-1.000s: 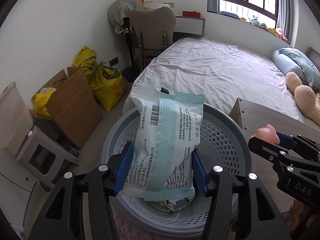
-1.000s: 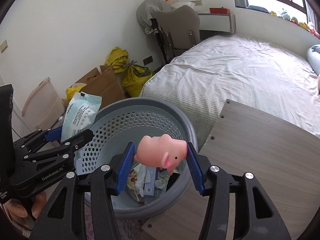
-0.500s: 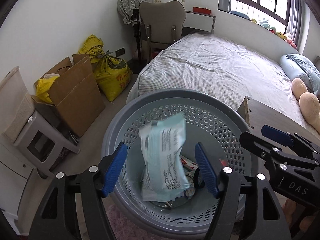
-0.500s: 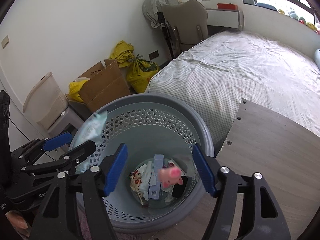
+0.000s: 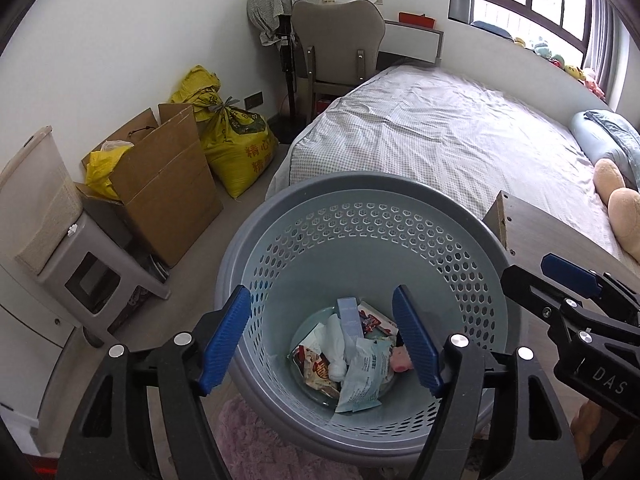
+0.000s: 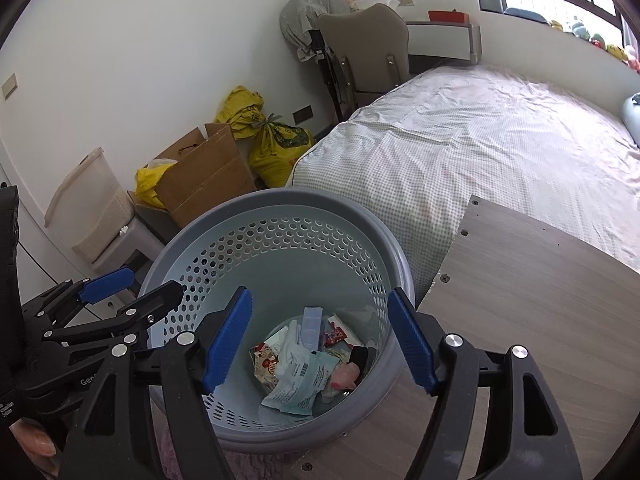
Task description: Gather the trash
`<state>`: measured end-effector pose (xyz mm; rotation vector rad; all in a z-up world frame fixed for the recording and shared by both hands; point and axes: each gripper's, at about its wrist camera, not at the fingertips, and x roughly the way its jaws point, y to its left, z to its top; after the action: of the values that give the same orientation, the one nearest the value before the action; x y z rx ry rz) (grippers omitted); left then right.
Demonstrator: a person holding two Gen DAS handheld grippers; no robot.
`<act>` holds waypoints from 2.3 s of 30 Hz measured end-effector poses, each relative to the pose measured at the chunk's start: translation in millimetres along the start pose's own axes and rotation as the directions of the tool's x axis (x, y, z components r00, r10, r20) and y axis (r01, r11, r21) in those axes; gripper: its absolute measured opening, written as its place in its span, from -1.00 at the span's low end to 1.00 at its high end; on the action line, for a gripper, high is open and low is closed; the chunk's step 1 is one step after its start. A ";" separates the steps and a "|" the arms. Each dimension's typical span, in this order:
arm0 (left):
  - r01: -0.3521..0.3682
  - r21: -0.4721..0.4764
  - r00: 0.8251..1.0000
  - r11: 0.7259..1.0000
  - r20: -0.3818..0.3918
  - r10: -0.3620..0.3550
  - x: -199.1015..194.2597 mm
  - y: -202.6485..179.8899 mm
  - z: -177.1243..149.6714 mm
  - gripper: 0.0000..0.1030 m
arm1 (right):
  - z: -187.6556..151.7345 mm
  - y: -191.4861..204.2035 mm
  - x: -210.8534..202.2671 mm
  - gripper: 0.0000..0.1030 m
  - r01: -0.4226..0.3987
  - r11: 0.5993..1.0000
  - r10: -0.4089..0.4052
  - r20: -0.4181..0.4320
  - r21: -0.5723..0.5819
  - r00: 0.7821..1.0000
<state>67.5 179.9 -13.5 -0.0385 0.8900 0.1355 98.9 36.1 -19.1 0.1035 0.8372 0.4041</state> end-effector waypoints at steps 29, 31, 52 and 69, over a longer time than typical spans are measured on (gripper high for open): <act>-0.045 -0.004 0.998 0.999 0.038 0.045 -18.4 -5.3 0.6 0.59 | -4.4 -8.5 -12.3 0.50 0.026 1.000 -0.026 0.023 0.007 0.999; -0.050 -0.004 0.998 0.999 0.040 0.050 -19.4 -6.0 0.3 0.60 | -4.5 -9.1 -13.0 0.52 0.026 1.000 -0.027 0.024 0.009 0.999; -0.064 -0.021 0.997 0.998 0.039 0.064 -21.0 -0.5 0.8 0.60 | -3.3 -12.3 -19.1 0.76 0.036 0.999 -0.037 0.043 0.020 0.998; -0.076 -0.023 0.996 0.997 0.045 0.077 -23.2 1.3 3.2 0.60 | -3.0 -11.8 -19.4 0.77 0.036 0.999 -0.037 0.044 0.020 0.998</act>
<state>55.3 179.1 6.6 -0.0205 0.8445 0.2165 88.7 17.4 -10.4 0.1145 0.7983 0.3583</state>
